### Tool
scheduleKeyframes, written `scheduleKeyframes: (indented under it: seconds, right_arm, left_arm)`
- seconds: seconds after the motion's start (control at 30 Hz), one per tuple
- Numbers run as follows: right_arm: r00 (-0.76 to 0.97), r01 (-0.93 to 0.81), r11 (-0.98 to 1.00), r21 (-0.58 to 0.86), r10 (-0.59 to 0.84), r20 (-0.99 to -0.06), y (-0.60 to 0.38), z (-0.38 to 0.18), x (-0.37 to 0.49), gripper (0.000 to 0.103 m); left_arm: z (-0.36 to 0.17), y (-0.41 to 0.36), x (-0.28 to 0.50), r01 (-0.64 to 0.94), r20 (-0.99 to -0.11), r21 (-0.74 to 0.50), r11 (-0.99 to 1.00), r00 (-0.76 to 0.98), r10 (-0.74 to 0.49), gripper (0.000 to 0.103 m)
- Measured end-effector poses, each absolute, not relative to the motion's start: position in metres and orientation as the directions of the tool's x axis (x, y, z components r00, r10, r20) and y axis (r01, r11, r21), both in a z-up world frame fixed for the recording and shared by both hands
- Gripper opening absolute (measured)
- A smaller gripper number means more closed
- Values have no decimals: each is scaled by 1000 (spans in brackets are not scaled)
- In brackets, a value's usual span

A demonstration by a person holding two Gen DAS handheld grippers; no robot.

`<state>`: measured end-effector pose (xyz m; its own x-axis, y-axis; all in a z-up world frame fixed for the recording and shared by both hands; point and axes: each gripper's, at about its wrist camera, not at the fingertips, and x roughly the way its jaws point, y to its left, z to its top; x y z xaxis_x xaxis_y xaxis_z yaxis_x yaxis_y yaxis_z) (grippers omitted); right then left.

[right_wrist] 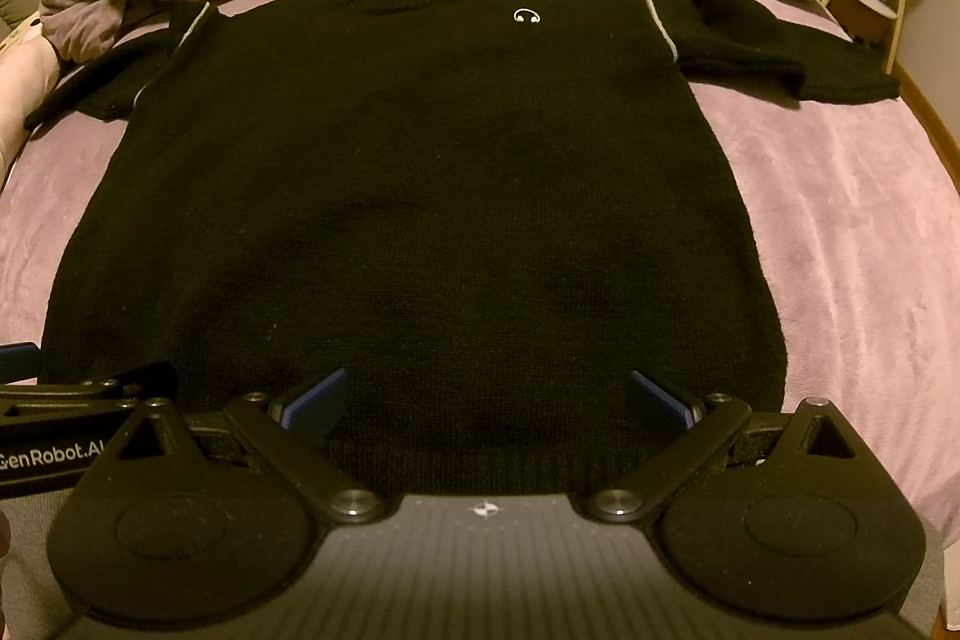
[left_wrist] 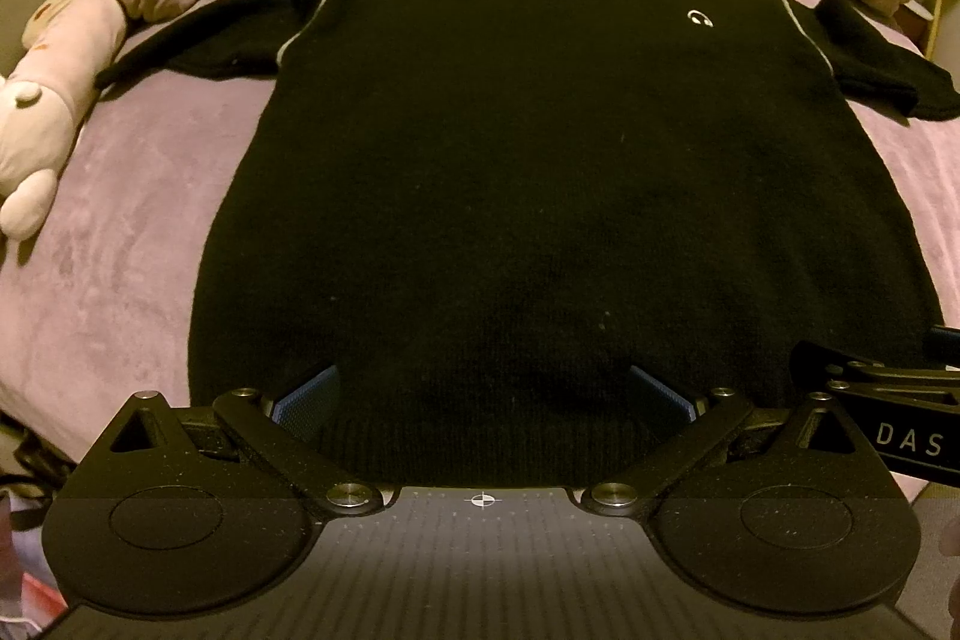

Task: Fold small clothes

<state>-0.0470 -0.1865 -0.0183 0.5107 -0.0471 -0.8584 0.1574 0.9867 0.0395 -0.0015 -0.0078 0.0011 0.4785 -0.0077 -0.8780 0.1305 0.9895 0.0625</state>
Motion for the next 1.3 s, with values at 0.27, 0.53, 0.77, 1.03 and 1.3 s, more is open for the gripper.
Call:
scheduleKeyframes:
  seconds: [0.27, 0.53, 0.77, 1.03, 1.3]
  right_arm:
    - [517, 154, 988, 30, -54, -854, -184, -14, -50, 99]
    - [521, 148, 989, 22, -59, -852, -180, -11, -51, 99]
    - [522, 144, 989, 16, -62, -850, -177, -10, -52, 99]
    - [525, 138, 990, 12, -63, -849, -174, -8, -52, 99]
    - [533, 128, 992, 9, -61, -844, -172, -5, -55, 99]
  left_arm:
    - [2, -4, -6, 131, -874, 54, 990, 485, -17, 103]
    - [5, -2, -7, 131, -873, 52, 990, 488, -19, 103]
    - [6, -1, -8, 132, -872, 51, 990, 489, -20, 103]
    - [9, 1, -9, 127, -871, 47, 991, 491, -22, 103]
    - [12, 4, -12, 119, -868, 44, 992, 496, -21, 103]
